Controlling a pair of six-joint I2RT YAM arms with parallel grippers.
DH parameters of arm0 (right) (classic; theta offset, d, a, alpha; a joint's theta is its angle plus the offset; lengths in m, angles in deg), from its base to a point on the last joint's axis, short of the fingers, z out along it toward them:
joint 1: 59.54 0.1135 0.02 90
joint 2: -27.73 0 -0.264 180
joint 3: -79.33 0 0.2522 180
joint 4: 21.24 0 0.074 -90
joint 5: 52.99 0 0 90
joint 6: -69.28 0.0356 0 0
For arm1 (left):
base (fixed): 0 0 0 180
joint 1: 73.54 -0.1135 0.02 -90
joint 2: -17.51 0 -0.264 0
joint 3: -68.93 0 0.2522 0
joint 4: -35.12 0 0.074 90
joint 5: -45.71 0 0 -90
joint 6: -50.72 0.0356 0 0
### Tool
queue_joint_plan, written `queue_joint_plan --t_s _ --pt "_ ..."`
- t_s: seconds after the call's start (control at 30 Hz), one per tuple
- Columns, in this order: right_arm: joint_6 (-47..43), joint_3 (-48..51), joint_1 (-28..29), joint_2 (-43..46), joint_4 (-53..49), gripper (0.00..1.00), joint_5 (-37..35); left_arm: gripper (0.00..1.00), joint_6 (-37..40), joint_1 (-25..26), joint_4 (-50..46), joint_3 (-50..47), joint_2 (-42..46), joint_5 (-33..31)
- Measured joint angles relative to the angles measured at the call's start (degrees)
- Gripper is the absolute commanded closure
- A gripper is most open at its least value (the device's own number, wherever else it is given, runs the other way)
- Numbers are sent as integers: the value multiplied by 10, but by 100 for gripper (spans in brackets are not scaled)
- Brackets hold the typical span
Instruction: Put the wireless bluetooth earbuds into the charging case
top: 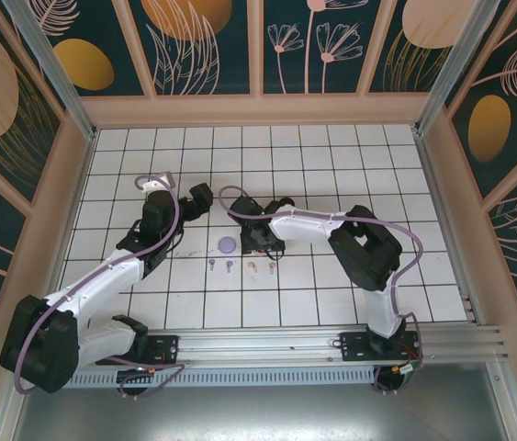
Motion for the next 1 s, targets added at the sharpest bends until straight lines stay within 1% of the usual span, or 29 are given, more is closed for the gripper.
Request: queue_joint_plan --t_s 0.17,0.3,0.43,0.57,0.7,0.83,1.0 --pt "-6 -10 -2 -8 -3 34 5 1 0 0 7 0 -1 8" --pt "-15 -14 -4 -10 -7 38 7 1 2 0 12 0 -1 18" --pt "-19 -19 -6 -13 -9 46 10 1 5 0 21 0 -3 25" --pt "-23 -19 -7 -13 -9 56 14 1 4 0 26 0 -12 36" --pt "-23 -13 -9 -7 -2 58 20 1 3 0 30 0 -22 47" --pt "-14 10 -11 15 9 59 31 1 -10 0 44 -1 -25 61" --pt "0 27 -23 60 19 60 42 1 -17 0 93 -20 -28 94"
